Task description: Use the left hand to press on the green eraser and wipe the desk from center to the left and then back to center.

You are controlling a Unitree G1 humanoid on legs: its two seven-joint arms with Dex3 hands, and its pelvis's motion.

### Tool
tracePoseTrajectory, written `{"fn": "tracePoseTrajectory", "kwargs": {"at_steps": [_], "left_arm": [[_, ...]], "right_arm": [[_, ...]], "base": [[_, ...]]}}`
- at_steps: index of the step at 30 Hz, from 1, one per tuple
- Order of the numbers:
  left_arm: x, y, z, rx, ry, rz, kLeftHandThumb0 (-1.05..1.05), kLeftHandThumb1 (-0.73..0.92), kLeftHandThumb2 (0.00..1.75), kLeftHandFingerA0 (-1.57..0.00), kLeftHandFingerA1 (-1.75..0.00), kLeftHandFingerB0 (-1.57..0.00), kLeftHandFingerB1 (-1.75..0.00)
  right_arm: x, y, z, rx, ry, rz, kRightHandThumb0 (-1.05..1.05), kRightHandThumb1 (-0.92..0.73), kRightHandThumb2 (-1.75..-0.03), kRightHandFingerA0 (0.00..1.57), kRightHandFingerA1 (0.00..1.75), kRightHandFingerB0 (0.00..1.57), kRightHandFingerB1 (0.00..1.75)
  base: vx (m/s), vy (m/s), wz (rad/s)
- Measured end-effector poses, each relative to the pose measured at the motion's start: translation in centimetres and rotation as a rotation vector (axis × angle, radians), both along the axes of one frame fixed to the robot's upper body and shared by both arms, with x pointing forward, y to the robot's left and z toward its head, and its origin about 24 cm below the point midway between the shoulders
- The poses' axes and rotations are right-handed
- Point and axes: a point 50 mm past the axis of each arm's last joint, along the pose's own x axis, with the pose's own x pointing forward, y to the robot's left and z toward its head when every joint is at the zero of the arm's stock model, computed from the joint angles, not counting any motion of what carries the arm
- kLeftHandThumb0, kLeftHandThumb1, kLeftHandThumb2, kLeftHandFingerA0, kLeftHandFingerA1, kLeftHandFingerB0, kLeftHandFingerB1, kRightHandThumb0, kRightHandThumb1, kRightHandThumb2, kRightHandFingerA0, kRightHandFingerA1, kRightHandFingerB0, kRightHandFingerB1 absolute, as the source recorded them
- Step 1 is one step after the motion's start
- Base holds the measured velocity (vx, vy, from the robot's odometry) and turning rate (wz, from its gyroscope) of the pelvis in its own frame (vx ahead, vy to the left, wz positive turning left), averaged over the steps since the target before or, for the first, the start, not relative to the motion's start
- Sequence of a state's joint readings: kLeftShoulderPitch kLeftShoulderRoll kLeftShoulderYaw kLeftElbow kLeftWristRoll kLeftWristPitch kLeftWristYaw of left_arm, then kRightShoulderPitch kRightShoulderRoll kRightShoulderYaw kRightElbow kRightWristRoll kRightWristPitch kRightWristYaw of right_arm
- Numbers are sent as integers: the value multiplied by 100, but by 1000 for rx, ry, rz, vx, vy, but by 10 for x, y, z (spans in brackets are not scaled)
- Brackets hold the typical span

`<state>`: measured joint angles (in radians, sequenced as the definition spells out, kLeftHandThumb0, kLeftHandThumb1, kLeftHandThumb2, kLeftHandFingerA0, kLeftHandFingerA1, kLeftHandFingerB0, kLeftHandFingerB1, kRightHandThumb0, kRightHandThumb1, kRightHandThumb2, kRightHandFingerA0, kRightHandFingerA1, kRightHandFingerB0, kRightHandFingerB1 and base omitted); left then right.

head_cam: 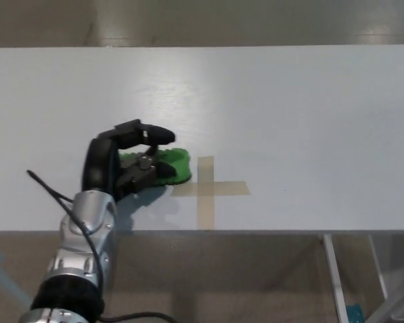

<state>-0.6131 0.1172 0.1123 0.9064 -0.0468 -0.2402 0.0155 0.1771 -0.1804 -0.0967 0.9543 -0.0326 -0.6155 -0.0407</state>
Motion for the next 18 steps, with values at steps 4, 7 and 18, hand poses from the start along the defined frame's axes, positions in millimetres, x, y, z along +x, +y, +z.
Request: {"fn": "tracePoseTrajectory", "kwargs": {"at_steps": [4,7,18], "left_arm": [[1,18,0,5,7,40,-9,79,73,-105,-88,-96,-90],[0,37,1,19,11,76,-16,75,82,-105,-90,-97,-90],[-13,103,1,42,52,217,-5,85,65,-101,-82,-95,-81]], "right_arm": [[1,0,0,-3,0,2,-48,-81,-65,80,57,69,42],[1,0,0,-6,0,4,-49,-81,-65,81,58,70,42],[2,0,1,-2,-4,3,-49,-81,-65,80,59,71,42]], "base": [[0,0,0],[0,0,0],[0,0,0]]}}
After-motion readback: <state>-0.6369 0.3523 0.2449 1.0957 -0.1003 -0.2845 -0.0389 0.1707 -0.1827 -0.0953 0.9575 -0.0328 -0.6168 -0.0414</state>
